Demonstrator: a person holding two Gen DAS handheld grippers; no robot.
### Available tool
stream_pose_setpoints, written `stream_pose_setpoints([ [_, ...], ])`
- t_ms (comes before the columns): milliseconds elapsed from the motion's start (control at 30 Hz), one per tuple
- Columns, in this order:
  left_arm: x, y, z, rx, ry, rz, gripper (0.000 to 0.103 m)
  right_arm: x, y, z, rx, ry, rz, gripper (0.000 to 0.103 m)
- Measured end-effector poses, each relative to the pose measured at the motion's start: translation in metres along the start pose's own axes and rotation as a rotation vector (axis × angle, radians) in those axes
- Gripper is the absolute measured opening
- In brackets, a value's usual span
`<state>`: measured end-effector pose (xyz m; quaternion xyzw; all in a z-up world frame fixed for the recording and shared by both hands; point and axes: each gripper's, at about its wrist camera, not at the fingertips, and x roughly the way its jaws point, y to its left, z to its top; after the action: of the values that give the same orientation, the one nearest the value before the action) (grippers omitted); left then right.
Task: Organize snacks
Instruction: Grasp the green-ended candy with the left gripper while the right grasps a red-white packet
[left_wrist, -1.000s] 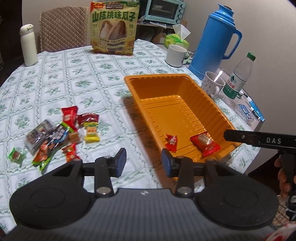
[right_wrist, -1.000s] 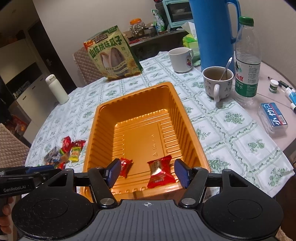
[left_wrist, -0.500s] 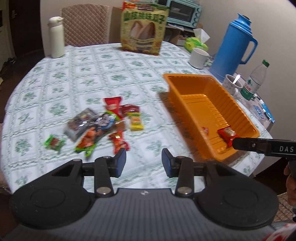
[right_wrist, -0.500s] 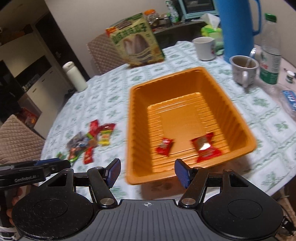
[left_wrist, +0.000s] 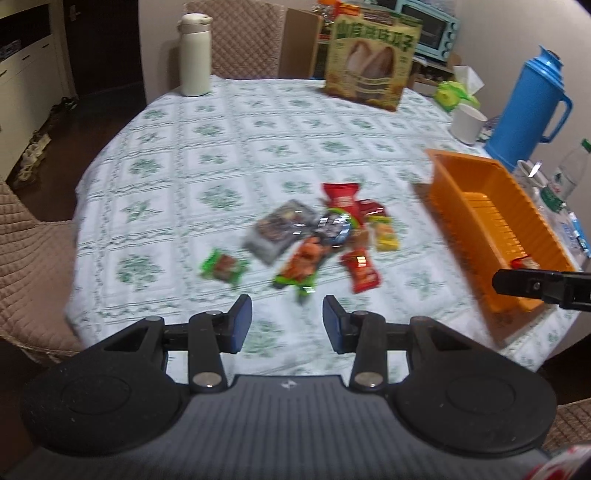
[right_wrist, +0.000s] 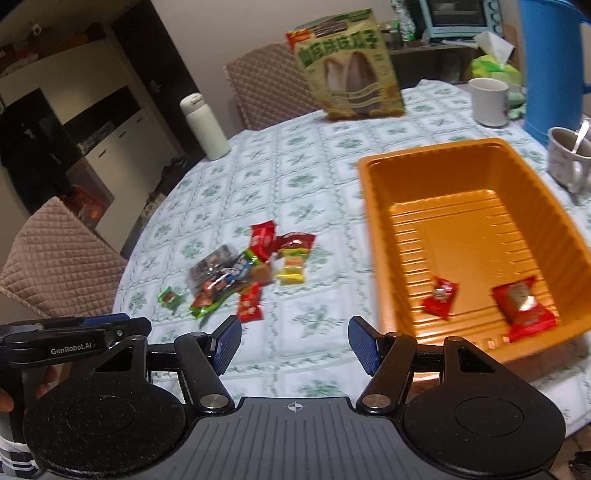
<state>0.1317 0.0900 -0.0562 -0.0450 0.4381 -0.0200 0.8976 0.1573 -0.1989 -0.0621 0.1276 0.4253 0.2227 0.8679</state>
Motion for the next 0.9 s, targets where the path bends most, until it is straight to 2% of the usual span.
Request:
stream_pose_setpoints([
  [367, 0.035, 0.042, 0.004, 0.036, 0.031, 0.027, 0.038, 0.045, 0.024, 0.002, 0.002, 0.032, -0.049, 0.064],
  [900, 0.089, 0.053, 0.023, 0.178, 0.045, -0.013, 0.042, 0.078, 0.031, 0.0, 0.048, 0.061, -0.136, 0.064],
])
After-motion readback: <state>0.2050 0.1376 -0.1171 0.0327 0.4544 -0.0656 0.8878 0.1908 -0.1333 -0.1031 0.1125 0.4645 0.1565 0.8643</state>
